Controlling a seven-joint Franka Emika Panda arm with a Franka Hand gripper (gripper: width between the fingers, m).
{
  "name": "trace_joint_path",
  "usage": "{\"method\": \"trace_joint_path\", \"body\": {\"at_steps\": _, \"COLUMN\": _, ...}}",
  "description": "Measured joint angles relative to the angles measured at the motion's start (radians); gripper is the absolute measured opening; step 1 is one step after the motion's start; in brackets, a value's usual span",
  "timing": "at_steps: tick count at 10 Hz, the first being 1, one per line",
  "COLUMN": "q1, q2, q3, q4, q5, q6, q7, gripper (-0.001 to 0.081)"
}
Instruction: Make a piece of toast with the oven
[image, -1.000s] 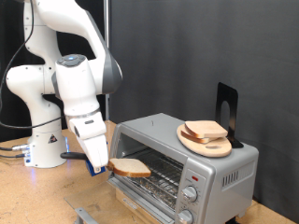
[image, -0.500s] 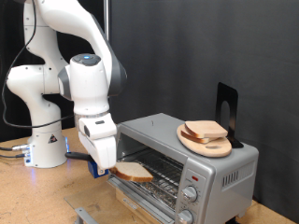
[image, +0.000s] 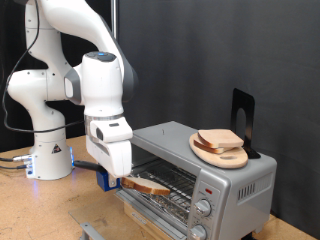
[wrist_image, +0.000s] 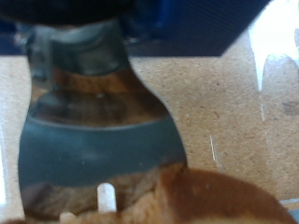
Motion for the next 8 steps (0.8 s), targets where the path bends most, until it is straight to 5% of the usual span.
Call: {"method": "trace_joint_path", "body": {"at_steps": 8, "q1": -0.001, "q2": 0.044, "q3": -0.002, "q4": 0.030, "q5": 0.088, "q6": -0.049, "q7": -0.024, "gripper": 0.0391}}
